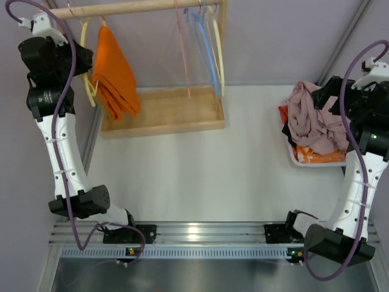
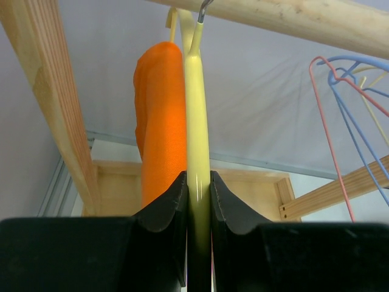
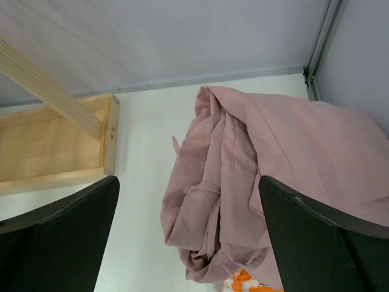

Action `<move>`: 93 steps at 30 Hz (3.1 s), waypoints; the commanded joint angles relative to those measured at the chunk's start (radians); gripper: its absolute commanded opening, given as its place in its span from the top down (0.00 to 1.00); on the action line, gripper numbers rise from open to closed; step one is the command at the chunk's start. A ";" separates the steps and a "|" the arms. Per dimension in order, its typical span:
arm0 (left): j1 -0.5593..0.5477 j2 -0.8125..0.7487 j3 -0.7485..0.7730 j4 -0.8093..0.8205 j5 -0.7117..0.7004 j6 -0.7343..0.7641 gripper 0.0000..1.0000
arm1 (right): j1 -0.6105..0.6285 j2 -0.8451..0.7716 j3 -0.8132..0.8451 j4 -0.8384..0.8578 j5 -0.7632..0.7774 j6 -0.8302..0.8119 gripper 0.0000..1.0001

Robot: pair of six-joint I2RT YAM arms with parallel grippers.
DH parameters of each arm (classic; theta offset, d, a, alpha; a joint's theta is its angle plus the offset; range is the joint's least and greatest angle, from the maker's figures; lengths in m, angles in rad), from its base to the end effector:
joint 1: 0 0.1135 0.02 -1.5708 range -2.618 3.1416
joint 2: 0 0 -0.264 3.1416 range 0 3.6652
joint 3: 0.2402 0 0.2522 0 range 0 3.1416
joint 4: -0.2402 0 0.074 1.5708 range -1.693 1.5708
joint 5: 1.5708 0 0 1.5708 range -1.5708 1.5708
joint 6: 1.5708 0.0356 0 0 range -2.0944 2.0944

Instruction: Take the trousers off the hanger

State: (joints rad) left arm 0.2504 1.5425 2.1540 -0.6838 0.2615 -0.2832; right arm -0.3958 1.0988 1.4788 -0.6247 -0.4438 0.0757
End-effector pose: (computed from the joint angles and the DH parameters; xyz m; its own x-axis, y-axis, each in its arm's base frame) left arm 0.2801 0.0621 0.5593 -0.0701 -0.2965 -0.9524 -0.0095 0.9549 -0.2966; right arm 0.1980 -0.0662 0.4695 -0.2256 0.1683 -0.9596 -0.0192 0.9840 0.1771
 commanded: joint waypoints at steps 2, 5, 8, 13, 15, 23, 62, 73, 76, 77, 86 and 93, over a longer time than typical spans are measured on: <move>-0.002 -0.122 -0.019 0.467 0.004 -0.001 1.00 | -0.015 -0.020 -0.005 0.049 -0.016 0.006 0.01; -0.002 -0.114 -0.009 0.468 0.011 -0.011 1.00 | -0.015 -0.020 -0.006 0.049 -0.018 0.006 0.01; -0.002 -0.134 -0.029 0.469 0.030 -0.025 1.00 | -0.015 -0.030 -0.008 0.048 -0.021 -0.004 0.01; -0.002 -0.243 -0.160 0.468 0.039 -0.011 1.00 | -0.015 -0.068 -0.058 0.091 -0.146 0.010 0.01; -0.003 -0.283 -0.230 0.467 0.050 -0.017 1.00 | -0.014 -0.097 -0.103 0.150 -0.202 0.036 0.01; -0.002 -0.491 -0.417 0.396 0.050 -0.111 1.00 | 0.015 -0.165 -0.215 0.353 -0.392 0.213 0.01; 0.050 -0.561 -0.414 -0.016 0.048 -0.364 1.00 | 1.631 0.579 0.074 1.029 0.502 -0.208 0.01; 0.093 -0.535 -0.373 -0.043 0.045 -0.436 1.00 | 1.664 0.690 0.188 1.043 0.505 -0.208 0.15; 0.099 -0.524 -0.358 -0.042 0.056 -0.453 1.00 | 1.667 0.716 0.199 1.056 0.516 -0.208 0.18; 0.101 -0.521 -0.349 -0.042 0.058 -0.456 1.00 | 1.670 0.728 0.201 1.057 0.522 -0.209 0.19; 0.102 -0.516 -0.309 -0.042 0.088 -0.450 1.00 | 1.671 0.799 0.285 1.056 0.588 -0.191 0.32; 0.107 -0.515 -0.306 -0.043 0.088 -0.453 1.00 | 1.689 0.817 0.295 1.051 0.582 -0.182 0.32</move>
State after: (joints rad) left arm 0.3470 1.0519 1.7756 -0.9470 0.3176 -0.7139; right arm 1.2636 1.9106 1.7229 0.3748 0.1345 -0.1257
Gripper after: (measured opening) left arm 0.204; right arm 0.678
